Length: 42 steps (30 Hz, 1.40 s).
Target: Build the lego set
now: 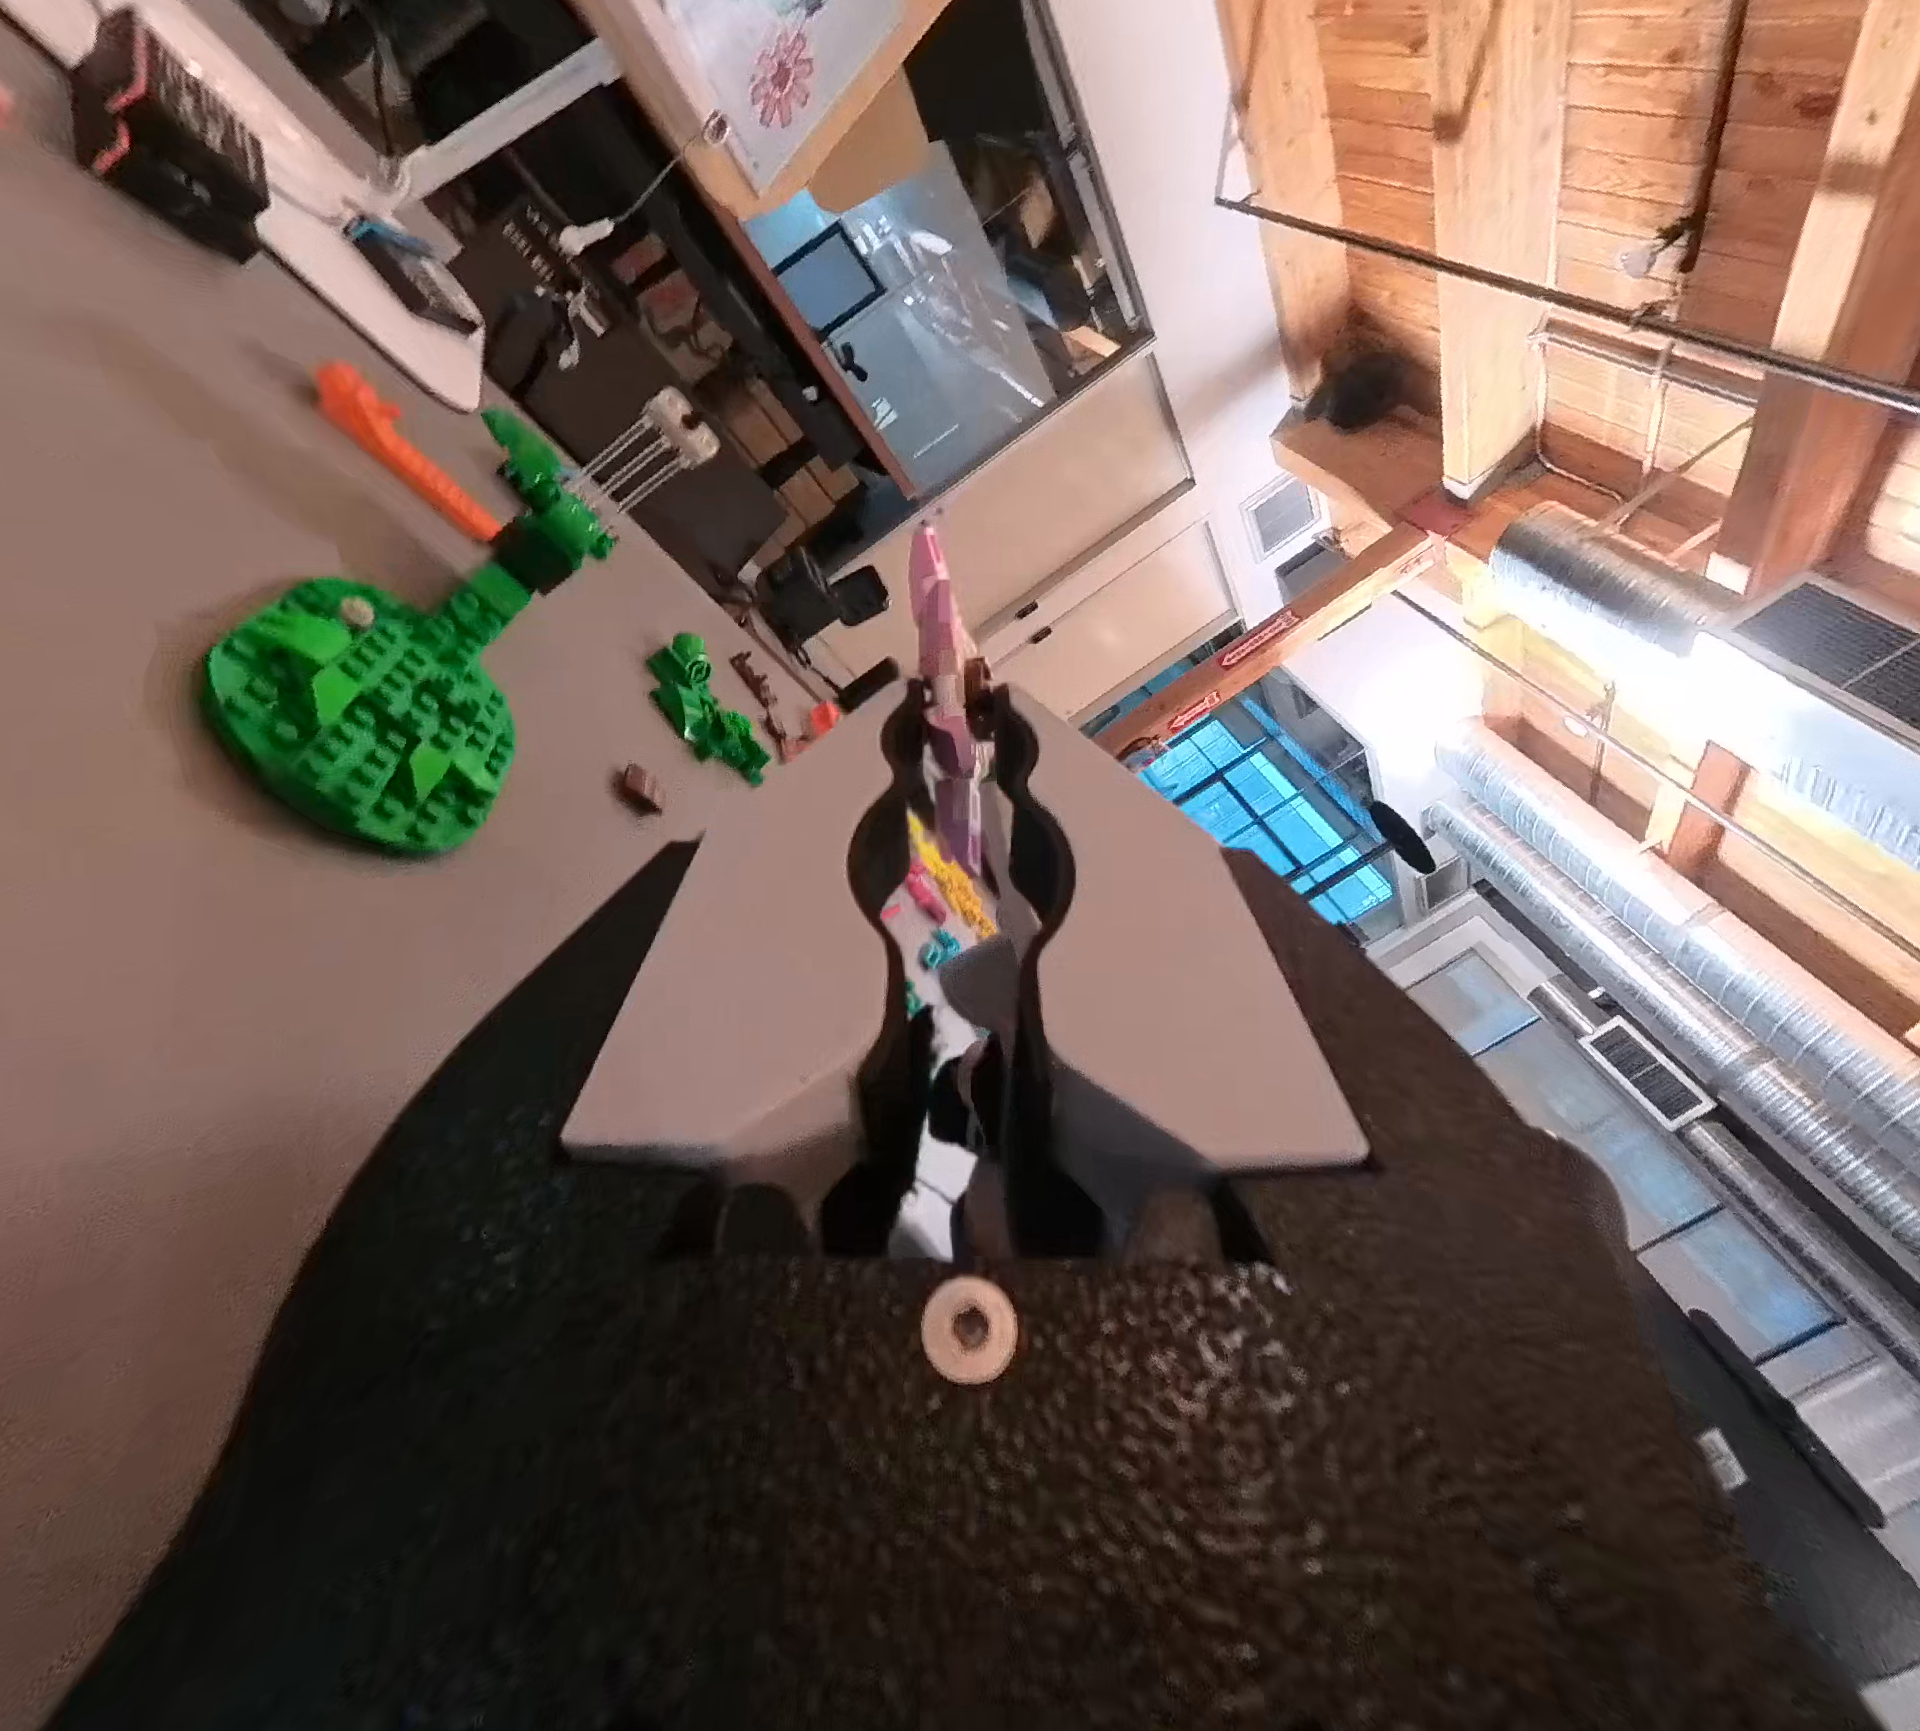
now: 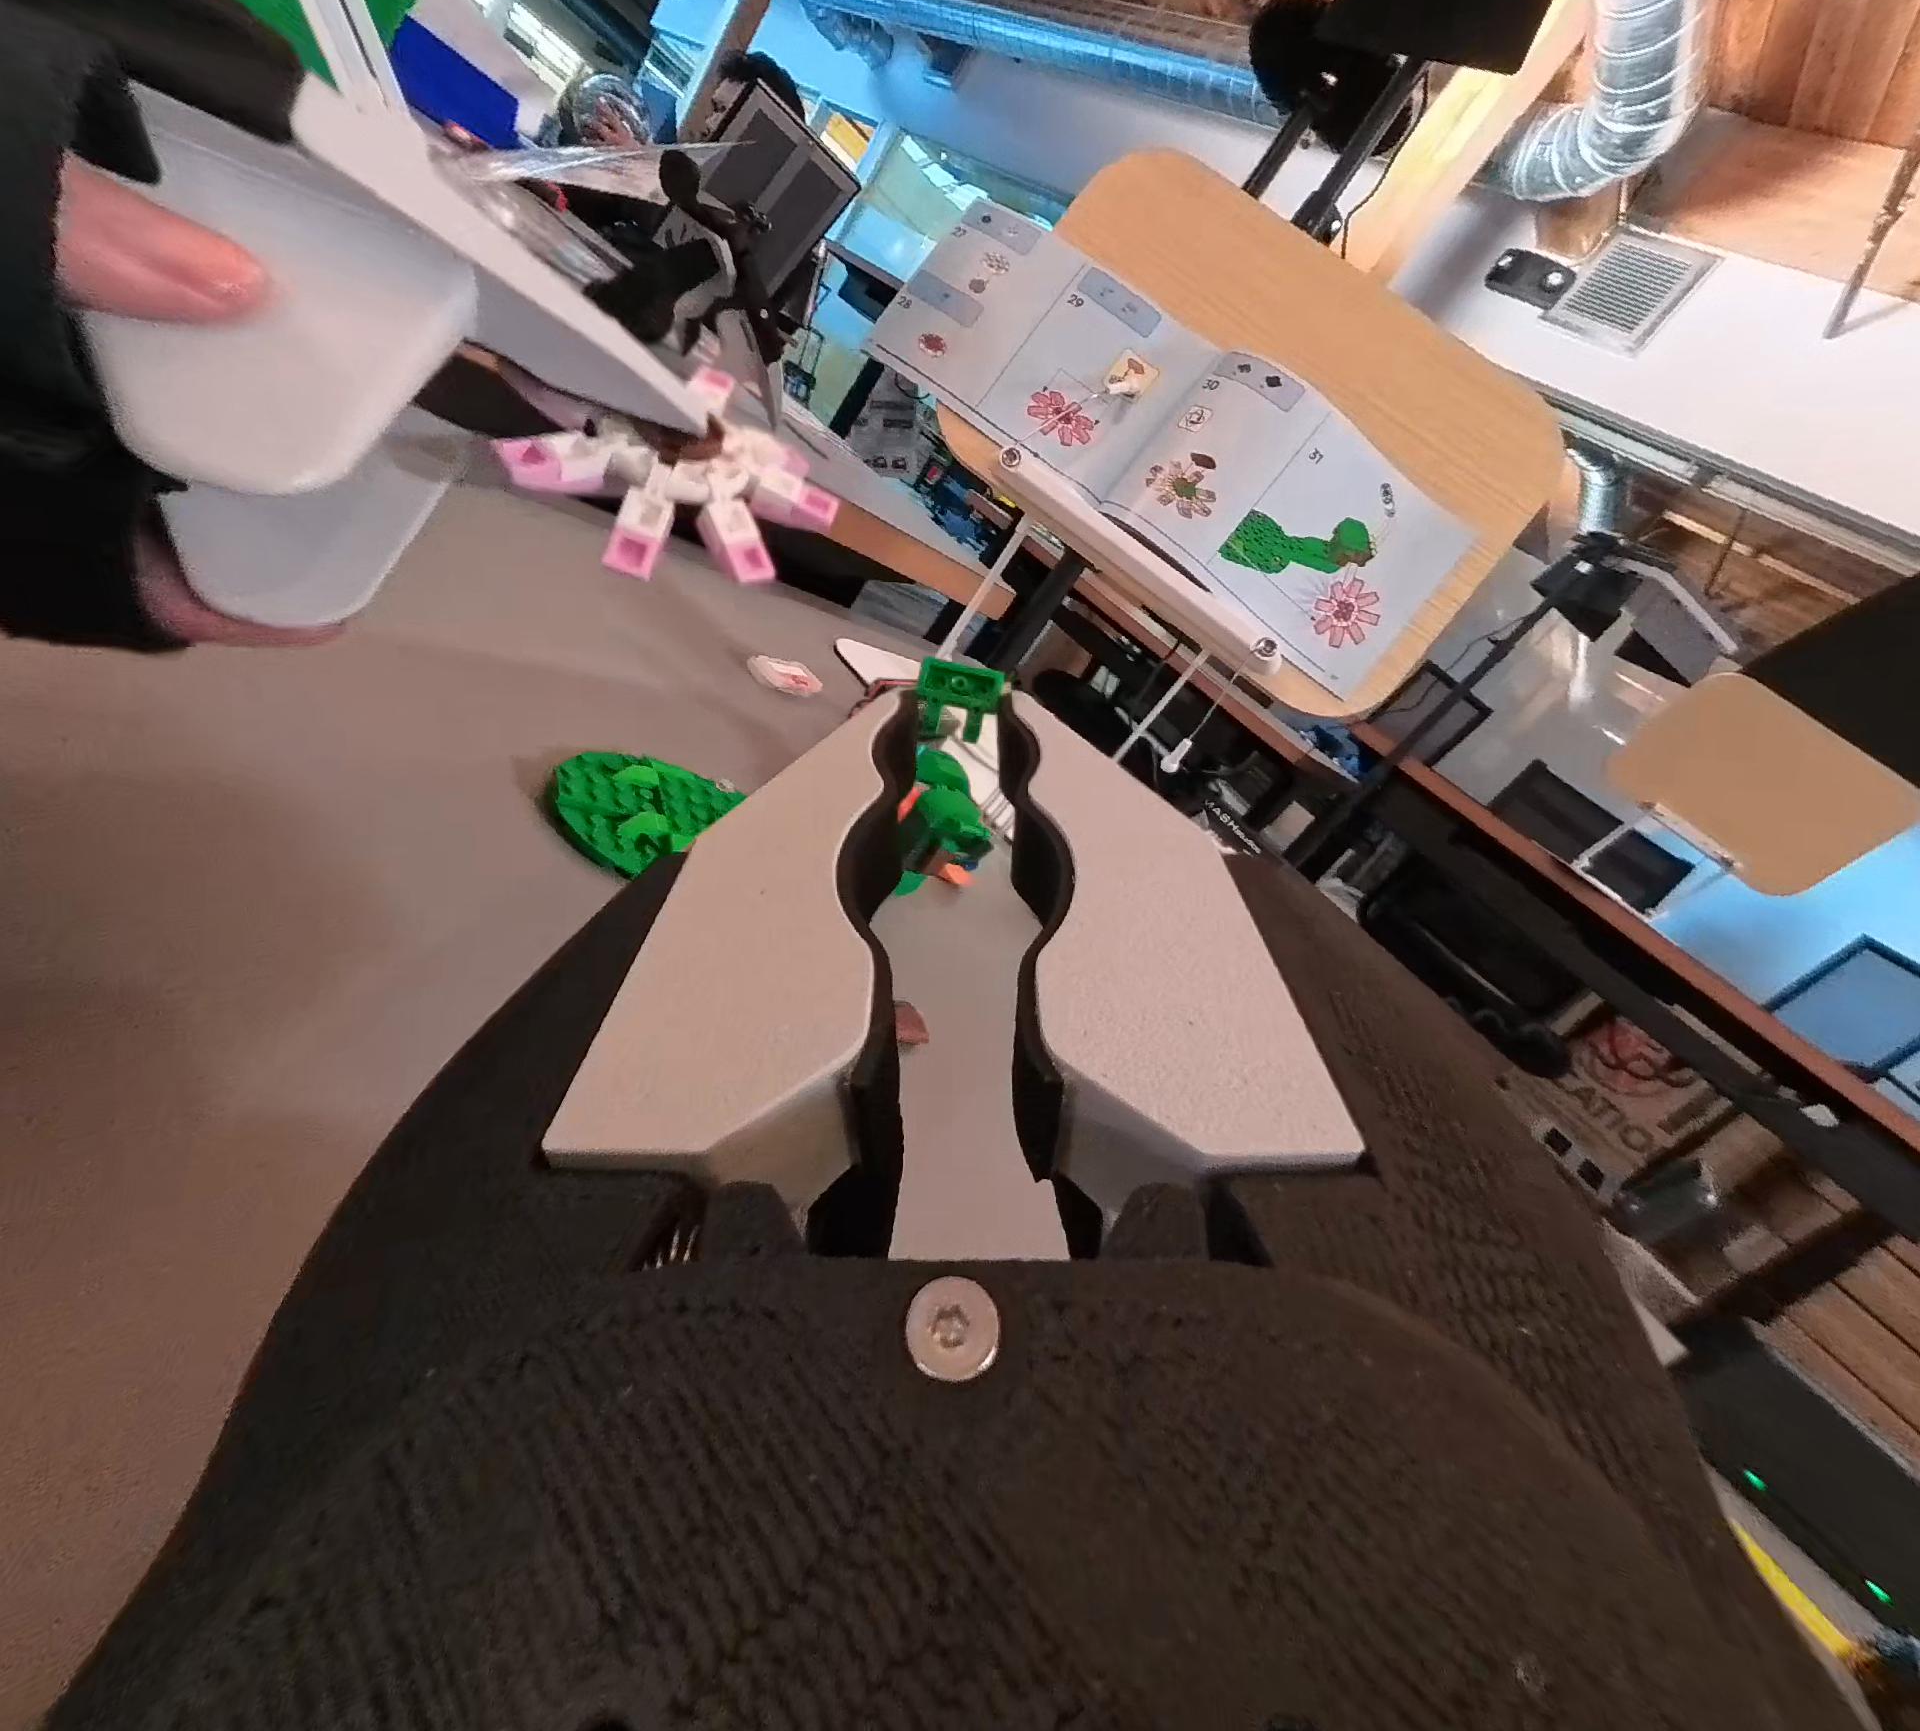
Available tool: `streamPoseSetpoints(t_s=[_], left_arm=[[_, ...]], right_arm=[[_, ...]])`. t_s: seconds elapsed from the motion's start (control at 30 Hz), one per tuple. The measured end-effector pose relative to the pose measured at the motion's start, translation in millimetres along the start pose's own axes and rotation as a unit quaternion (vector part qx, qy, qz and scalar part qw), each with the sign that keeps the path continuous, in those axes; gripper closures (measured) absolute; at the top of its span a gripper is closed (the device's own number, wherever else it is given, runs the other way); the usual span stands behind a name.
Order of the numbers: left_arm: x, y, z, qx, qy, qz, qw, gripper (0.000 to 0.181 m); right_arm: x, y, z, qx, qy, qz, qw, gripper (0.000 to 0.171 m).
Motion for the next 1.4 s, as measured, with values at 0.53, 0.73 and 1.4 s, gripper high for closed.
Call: streamPoseSetpoints(t_s=[0.53,0.73,1.4], left_arm=[[-1,40,-39,-0.157,0.063,0.049,0.984,0.172],[-3,47,-44,-0.167,0.072,0.052,0.982,0.172],[-4,45,-42,-0.172,0.062,0.018,0.983,0.172]], right_arm=[[3,16,-13,0.022,0.097,0.181,0.978,0.158],[-3,44,-44,0.058,0.294,0.344,0.89,0.158],[-14,45,-12,-0.108,0.123,0.294,0.942,0.137]])
Point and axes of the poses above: each gripper's, where its closed fingertips meet, x out along the fingers, z out of its top, y = z × x across the jaws, the point moved 5 cm from there along -x, back along the fingers, and after that the axes turned 13 degrees about y, right-handed, at the moved point
